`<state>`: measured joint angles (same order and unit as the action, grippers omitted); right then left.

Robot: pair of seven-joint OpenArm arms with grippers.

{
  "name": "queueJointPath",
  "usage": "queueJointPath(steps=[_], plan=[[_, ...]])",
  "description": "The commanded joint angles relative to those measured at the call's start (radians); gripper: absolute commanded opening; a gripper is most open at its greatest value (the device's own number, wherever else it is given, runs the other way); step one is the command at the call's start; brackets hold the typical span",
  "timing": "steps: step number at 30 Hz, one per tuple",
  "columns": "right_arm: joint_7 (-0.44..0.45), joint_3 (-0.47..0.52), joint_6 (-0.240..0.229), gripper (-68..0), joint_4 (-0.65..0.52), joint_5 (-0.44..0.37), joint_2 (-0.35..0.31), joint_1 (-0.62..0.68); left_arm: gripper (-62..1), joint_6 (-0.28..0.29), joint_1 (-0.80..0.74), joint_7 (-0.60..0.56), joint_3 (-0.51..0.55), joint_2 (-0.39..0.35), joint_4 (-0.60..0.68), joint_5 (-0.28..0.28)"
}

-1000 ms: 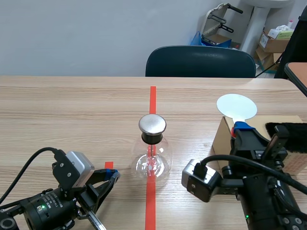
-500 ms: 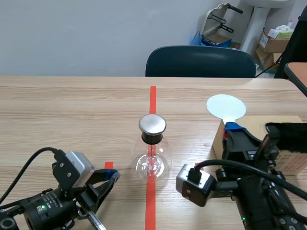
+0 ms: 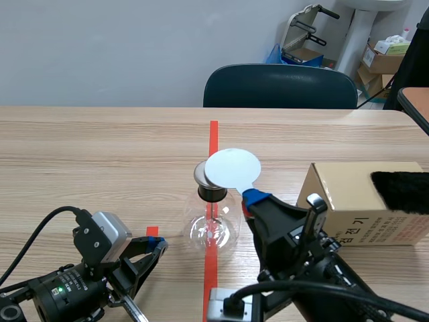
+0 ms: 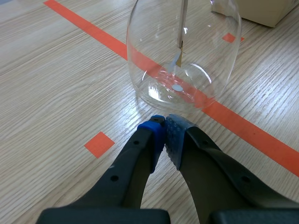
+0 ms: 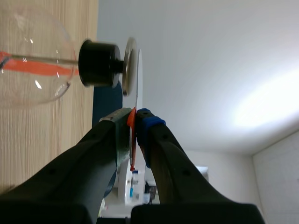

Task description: Do the electroscope experiment

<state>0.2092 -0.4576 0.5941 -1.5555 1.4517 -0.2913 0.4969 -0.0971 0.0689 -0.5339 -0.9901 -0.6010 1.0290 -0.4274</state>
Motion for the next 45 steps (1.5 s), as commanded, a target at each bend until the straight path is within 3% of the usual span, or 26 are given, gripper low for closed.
queueJointPath(steps=[1,6,32,37,45], plan=[[0.016,0.008,0.011,-66.2,-0.016,0.0,-0.005,-0.01,-58.2,0.002,0.0,-0.016,-0.003,0.008,0.017,0.002],[0.075,0.008,0.011,-66.2,-0.016,0.0,-0.005,-0.01,-58.2,0.002,0.0,-0.016,-0.003,0.008,0.017,0.002],[0.071,0.008,0.011,-66.2,-0.016,0.0,-0.005,-0.01,-58.2,0.002,0.0,-0.016,-0.003,0.008,0.017,0.002],[-0.005,0.008,0.011,-66.2,-0.016,0.0,-0.005,-0.01,-58.2,0.002,0.0,-0.016,-0.003,0.008,0.017,0.002],[-0.243,0.008,0.012,-66.2,-0.016,0.0,-0.005,-0.01,-58.2,0.002,0.0,-0.016,-0.003,0.008,0.017,0.002]])
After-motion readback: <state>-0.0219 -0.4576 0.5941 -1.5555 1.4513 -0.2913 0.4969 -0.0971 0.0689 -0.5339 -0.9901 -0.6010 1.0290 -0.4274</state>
